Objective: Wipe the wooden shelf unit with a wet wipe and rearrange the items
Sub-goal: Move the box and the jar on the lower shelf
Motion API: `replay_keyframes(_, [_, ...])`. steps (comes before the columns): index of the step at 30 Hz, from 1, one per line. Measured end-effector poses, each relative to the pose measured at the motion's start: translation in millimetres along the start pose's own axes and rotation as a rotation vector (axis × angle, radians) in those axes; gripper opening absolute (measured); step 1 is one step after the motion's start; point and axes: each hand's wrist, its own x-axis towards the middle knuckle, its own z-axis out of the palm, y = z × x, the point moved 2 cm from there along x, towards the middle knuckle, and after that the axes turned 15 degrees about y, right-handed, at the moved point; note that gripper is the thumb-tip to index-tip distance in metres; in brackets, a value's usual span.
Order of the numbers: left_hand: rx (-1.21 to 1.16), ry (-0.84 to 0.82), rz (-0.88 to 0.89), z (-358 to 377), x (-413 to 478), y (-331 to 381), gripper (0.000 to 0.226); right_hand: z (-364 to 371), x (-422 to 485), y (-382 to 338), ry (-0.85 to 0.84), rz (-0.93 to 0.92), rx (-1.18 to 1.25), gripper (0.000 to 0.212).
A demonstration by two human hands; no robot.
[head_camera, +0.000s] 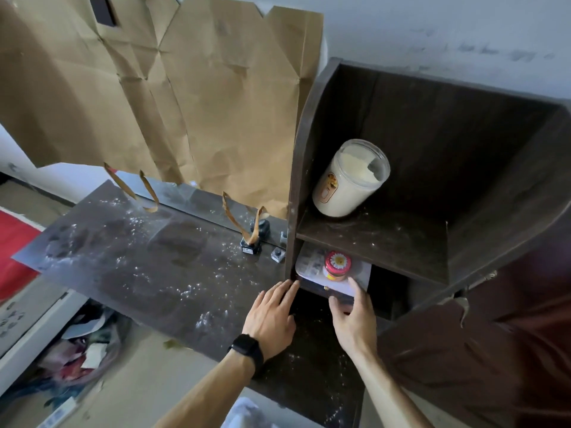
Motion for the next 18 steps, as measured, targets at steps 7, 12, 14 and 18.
replay_keyframes(7, [-0.026, -0.065, -0.374, -2.1, -26.6, -93.1, 0.059, 39.7, -62.4, 2.8, -0.228, -0.384, -0.216, 0.029])
replay_keyframes(12, [-0.151, -0.111, -0.575, 3.0, 13.2, -150.6, 0.064, 99.1, -71.6, -24.0, -0.435, -0.327, -0.292, 0.042])
replay_keyframes(14, [-0.239, -0.102, -0.642, 8.3, 42.8, -169.6, 0.069, 128.4, -60.4, -39.8, -0.448, -0.228, -0.278, 0.049])
replay_keyframes(18, [-0.328, -0.029, -0.725, 24.0, 101.6, -193.9, 0.082, 192.4, -24.9, -59.7, -0.353, 0.064, -0.217, 0.068])
